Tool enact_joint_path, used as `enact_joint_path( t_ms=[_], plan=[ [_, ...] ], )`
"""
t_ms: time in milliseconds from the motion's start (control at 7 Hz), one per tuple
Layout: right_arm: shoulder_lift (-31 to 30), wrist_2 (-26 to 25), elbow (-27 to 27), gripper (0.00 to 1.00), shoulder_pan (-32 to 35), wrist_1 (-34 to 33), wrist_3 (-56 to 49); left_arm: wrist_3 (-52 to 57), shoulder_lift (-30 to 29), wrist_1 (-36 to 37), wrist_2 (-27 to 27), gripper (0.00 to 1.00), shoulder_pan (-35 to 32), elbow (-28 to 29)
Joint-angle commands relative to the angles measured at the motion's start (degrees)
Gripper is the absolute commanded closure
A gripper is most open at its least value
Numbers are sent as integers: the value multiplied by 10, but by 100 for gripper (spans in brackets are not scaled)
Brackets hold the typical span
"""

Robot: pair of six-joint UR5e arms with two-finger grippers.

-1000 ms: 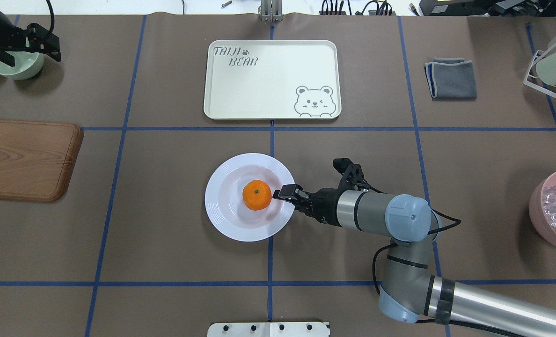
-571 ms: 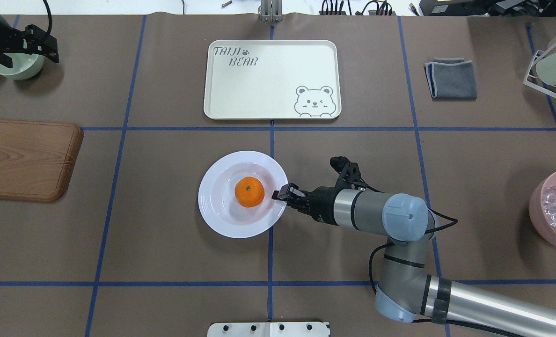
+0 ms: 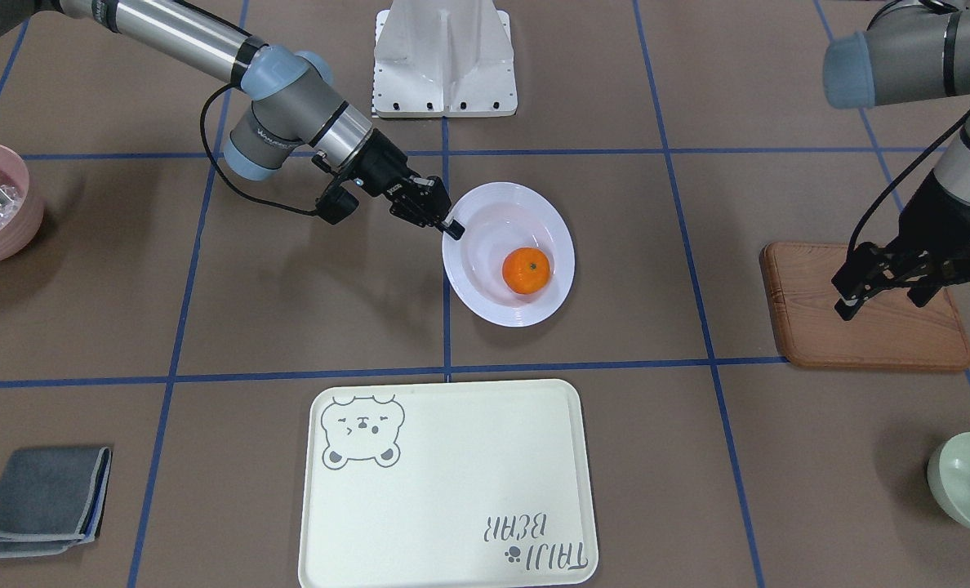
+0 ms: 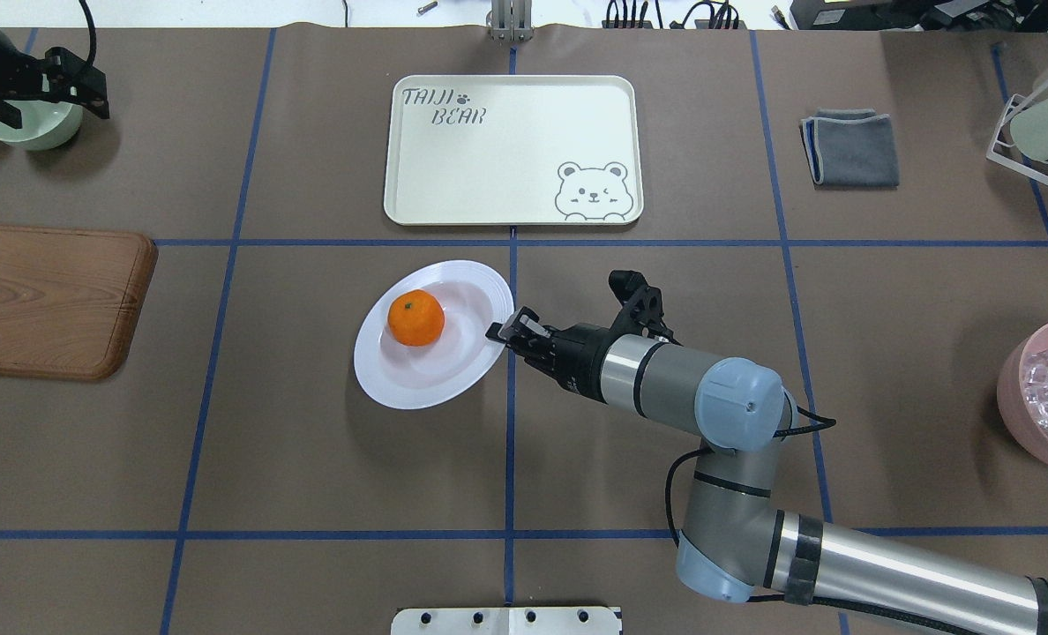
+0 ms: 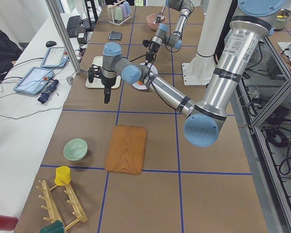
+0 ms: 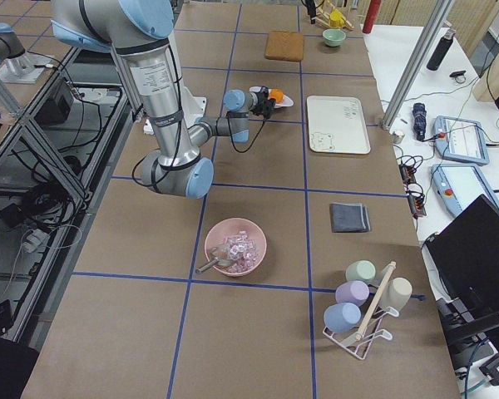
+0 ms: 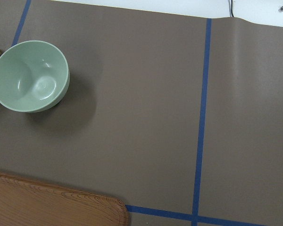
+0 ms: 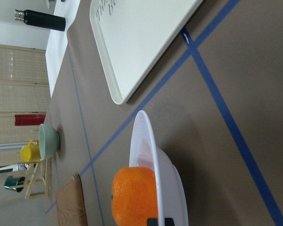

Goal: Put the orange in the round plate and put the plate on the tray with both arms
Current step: 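Drag the plate with the right gripper onto the bear tray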

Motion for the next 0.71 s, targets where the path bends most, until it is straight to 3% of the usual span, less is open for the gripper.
enact_joint_path(
  t_ms=[0, 143, 571],
  plan=[
    [7, -38, -3, 100, 37, 3, 40, 0, 0, 0, 2, 1, 1, 3],
    [19, -39, -8, 100, 66, 2, 58, 0, 0, 0, 2, 1, 1, 4],
    [108, -60, -154, 100, 139, -2, 104, 0, 0, 0, 4, 1, 1, 5]
  ],
)
